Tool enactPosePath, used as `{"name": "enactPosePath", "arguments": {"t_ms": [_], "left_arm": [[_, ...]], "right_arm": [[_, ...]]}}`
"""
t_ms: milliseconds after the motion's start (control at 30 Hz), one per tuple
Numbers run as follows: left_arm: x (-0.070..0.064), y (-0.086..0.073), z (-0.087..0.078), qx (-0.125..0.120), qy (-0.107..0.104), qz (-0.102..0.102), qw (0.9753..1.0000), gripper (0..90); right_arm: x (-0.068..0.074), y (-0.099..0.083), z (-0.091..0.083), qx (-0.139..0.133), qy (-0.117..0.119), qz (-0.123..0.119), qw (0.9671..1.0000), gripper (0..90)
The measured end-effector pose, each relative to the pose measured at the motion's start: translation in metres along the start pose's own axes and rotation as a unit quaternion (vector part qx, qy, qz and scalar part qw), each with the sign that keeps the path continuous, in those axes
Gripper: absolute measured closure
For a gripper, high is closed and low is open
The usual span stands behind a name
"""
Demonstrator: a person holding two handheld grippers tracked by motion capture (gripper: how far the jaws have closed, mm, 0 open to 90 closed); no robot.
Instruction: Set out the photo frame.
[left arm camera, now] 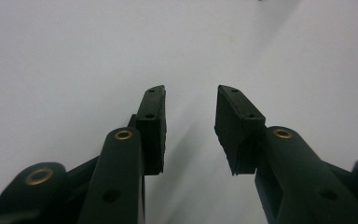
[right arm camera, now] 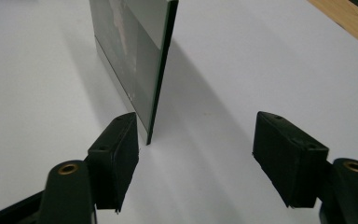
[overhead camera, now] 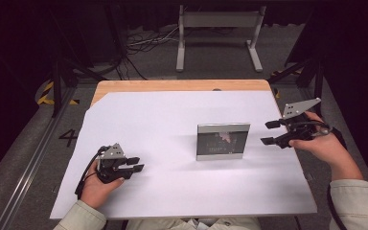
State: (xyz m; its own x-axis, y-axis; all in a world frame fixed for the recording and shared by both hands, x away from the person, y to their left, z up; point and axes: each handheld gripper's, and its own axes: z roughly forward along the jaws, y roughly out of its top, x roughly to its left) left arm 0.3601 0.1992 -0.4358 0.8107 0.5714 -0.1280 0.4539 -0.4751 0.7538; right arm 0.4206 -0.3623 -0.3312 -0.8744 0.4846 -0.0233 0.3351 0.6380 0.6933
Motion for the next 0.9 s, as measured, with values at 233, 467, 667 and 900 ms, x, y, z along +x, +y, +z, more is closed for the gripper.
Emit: {"name": "enactPosePath", "arguments": {"t_ms": [233,467,667,900], "left_arm": [[0.000,0.000,0.000,-0.003,0.000,0.001,1.0000,64.2],[0.001,0.000,-0.001,-0.009,0.002,0.004,1.0000,63.9],[-0.001,0.001,-0.001,-0.014,-0.002,0.007,0.9999,63.0],[0.000,0.000,-0.002,-0.015,-0.001,0.002,0.9999,63.0]], "right_arm": [[0.000,-0.016,0.007,-0.005,0.002,0.014,0.9999,31.7],[0.000,-0.029,0.016,-0.017,0.001,0.031,0.9994,29.6],[0.004,-0.039,0.027,-0.027,0.002,0.039,0.9989,29.1],[0.007,-0.046,0.036,-0.032,0.001,0.043,0.9986,29.1]]}}
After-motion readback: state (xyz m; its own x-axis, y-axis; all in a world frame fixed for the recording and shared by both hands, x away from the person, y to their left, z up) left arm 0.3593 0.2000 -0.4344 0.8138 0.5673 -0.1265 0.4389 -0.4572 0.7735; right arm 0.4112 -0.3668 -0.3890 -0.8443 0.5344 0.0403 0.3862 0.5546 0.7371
